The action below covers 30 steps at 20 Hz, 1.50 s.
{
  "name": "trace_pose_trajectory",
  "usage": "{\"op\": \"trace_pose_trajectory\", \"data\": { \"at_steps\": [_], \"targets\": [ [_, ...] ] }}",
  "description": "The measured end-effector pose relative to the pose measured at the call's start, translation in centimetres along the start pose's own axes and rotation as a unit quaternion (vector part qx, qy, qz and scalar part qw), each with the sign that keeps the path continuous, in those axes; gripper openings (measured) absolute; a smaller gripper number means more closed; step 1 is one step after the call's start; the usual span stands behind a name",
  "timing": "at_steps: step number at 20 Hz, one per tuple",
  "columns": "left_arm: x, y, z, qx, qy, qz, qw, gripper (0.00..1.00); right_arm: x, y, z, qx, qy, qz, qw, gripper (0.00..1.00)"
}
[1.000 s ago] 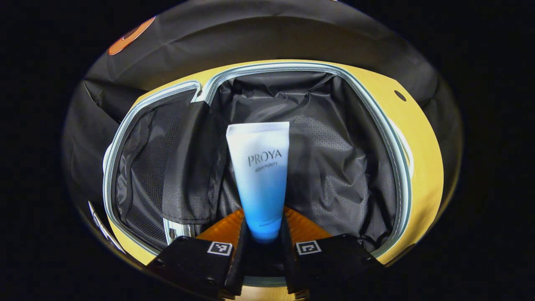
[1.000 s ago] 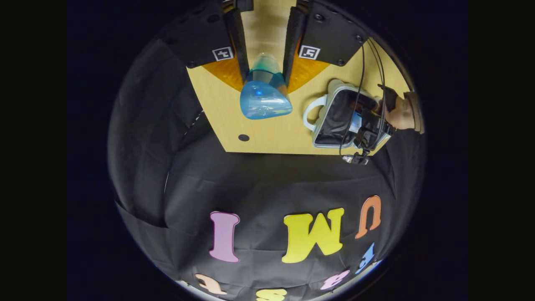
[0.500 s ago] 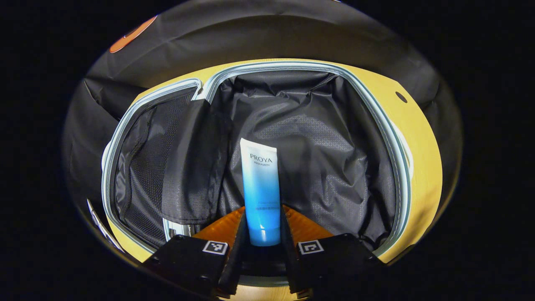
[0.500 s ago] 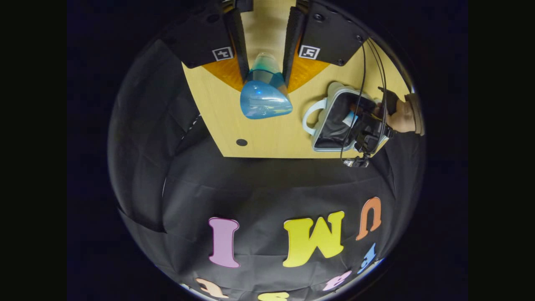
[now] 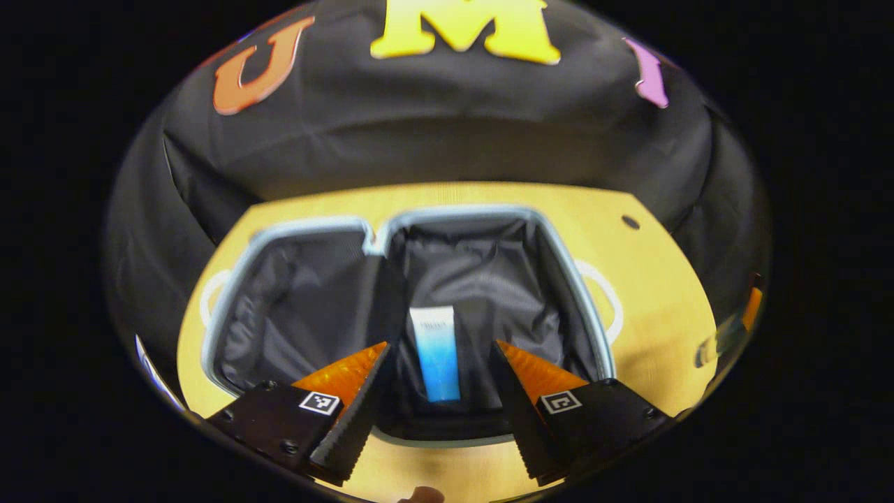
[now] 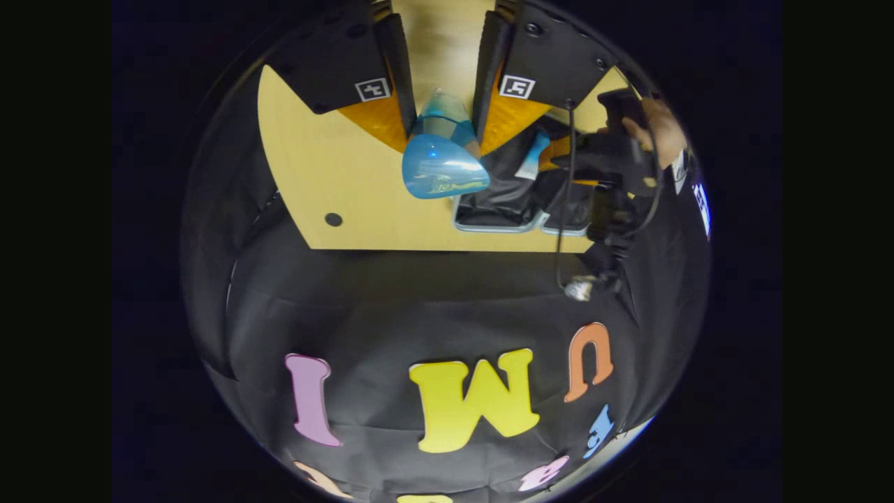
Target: First open the suitcase, pack the skin care products into it, and then close the suitcase.
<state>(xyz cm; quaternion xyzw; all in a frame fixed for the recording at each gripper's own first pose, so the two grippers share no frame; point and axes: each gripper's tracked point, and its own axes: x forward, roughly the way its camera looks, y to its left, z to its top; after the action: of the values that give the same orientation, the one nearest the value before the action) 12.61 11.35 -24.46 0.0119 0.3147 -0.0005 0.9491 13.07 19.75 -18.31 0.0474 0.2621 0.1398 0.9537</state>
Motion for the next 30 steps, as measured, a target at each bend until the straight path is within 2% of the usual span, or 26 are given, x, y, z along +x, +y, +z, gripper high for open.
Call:
{"op": "trace_pose_trajectory", "data": {
  "at_steps": [1, 5, 8, 12, 17, 18, 24, 29, 30],
  "targets": [
    [-1.8, 0.9, 2.1, 0.014, -0.043, 0.005, 0.999, 0.88, 1.3, 1.3, 0.3, -0.004, 0.002, 0.006, 1.000, 0.40],
    [-7.7, 4.3, 6.5, 0.054, -0.171, 0.027, 0.983, 0.89, 5.9, 5.7, -1.0, -0.022, 0.037, 0.021, 0.999, 0.40],
    [-10.8, 7.5, 7.4, 0.046, -0.219, 0.040, 0.974, 0.91, 8.9, 8.0, -3.3, -0.015, 0.077, 0.020, 0.997, 0.40],
    [-14.4, 12.1, 8.1, 0.009, -0.263, 0.047, 0.964, 0.90, 11.2, 9.9, -6.5, -0.006, 0.123, 0.013, 0.992, 0.40],
    [-14.4, 16.5, 7.0, -0.033, -0.272, 0.053, 0.960, 0.90, 13.2, 10.6, -9.0, -0.001, 0.168, -0.008, 0.986, 0.40],
    [-14.4, 17.3, 6.9, -0.037, -0.272, 0.055, 0.960, 0.91, 13.6, 10.4, -8.2, 0.005, 0.156, -0.014, 0.988, 0.40],
    [-13.2, 22.7, 5.6, -0.067, -0.261, 0.081, 0.960, 0.91, 17.5, 10.3, -7.9, 0.030, 0.171, -0.040, 0.984, 0.40],
    [-10.8, 26.2, 4.1, -0.089, -0.237, 0.094, 0.963, 0.91, 19.9, 9.7, -10.2, 0.053, 0.221, -0.078, 0.971, 0.38],
    [-10.8, 27.0, 3.9, -0.093, -0.236, 0.100, 0.962, 0.91, 20.1, 9.6, -10.5, 0.054, 0.225, -0.084, 0.969, 0.40]
  ]
}}
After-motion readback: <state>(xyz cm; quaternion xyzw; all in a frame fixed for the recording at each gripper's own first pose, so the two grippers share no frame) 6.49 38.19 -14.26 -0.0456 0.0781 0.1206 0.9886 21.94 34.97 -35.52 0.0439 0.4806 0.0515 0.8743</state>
